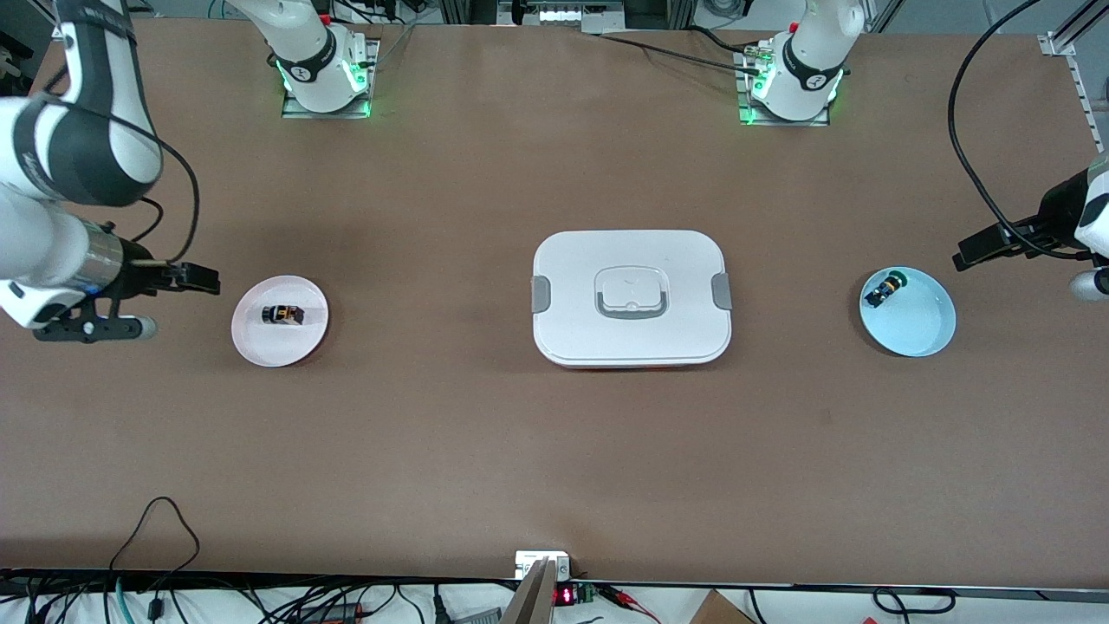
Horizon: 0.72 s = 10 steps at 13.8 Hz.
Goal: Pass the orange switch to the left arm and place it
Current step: 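Lower the right gripper over the orange switch on the white plate, then descend and close the right gripper on the orange switch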
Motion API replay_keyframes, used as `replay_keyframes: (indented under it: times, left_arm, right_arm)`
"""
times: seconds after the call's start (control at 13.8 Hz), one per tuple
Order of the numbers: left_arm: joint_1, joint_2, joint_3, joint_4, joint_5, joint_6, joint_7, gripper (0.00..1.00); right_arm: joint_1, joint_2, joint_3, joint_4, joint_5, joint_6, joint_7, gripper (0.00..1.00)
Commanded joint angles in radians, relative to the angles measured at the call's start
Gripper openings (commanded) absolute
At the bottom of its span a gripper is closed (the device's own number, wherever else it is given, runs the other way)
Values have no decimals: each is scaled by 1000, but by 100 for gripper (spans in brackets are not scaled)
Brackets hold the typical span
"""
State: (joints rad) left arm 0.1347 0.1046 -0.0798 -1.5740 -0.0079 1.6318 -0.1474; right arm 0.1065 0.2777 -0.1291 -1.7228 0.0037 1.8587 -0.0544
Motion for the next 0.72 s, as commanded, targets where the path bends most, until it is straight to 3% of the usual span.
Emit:
replay_keyframes:
  times: [0.0, 0.36, 0.65]
  left_arm:
    - [6, 4, -3, 11, -6, -15, 17, 100]
    - [6, 4, -3, 6, -3, -23, 14, 100]
    - [6, 4, -3, 8, -3, -23, 14, 100]
  right_arm:
    - [1, -18, 0, -186, -7, 219, 1, 100]
    - [1, -2, 2, -412, 2, 540, 2, 100]
    - [5, 53, 3, -423, 31, 585, 4, 100]
